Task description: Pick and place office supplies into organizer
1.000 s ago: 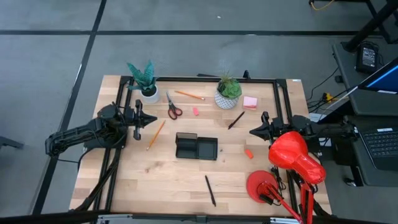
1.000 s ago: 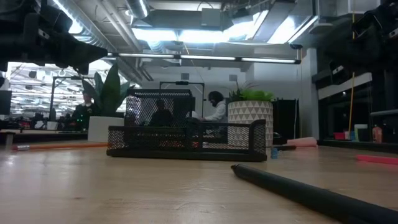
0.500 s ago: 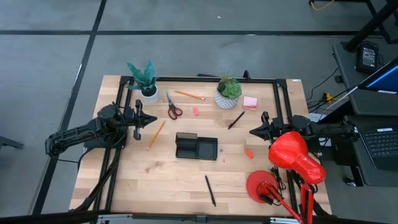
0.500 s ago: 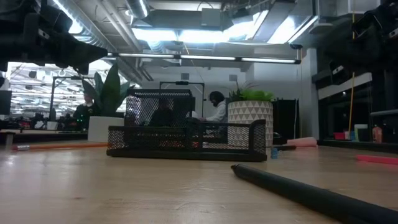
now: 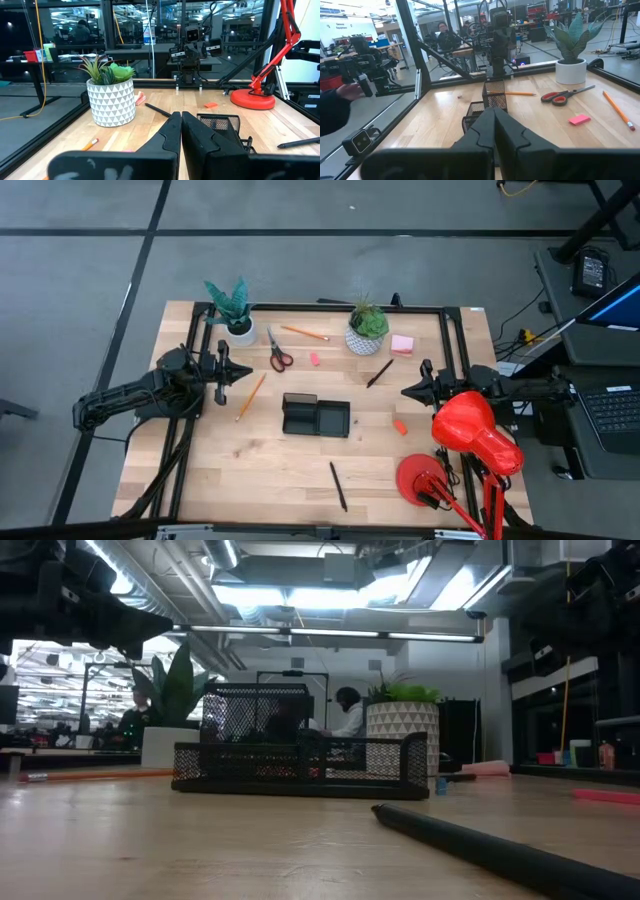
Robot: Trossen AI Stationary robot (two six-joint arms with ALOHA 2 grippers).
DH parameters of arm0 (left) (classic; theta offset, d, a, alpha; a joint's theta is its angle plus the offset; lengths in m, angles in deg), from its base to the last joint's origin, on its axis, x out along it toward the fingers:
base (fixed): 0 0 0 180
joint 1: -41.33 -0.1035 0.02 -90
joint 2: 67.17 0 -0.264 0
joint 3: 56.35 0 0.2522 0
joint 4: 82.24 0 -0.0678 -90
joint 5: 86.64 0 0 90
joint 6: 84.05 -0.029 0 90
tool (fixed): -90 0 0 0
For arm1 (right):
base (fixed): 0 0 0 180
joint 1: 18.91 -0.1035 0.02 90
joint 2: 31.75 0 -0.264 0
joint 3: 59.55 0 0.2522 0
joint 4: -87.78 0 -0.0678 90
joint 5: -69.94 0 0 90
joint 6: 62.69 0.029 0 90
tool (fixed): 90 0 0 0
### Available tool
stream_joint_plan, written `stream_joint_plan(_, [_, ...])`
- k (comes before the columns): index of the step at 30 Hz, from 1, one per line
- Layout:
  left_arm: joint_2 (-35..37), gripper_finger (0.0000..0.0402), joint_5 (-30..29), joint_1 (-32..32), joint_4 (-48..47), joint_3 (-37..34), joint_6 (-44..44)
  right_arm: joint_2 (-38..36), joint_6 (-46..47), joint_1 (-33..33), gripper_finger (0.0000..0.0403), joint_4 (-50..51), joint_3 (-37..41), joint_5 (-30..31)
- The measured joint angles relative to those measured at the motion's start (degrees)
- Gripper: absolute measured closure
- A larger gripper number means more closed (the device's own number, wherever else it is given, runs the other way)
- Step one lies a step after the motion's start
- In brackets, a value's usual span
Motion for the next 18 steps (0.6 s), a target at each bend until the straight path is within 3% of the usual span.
stream_joint_plan(18, [0.01,0.0394,0.02,0.01,0.00,0.00,0.84,-0.02,-0.01,-0.02,0.0393,0.00,0.00,0.00])
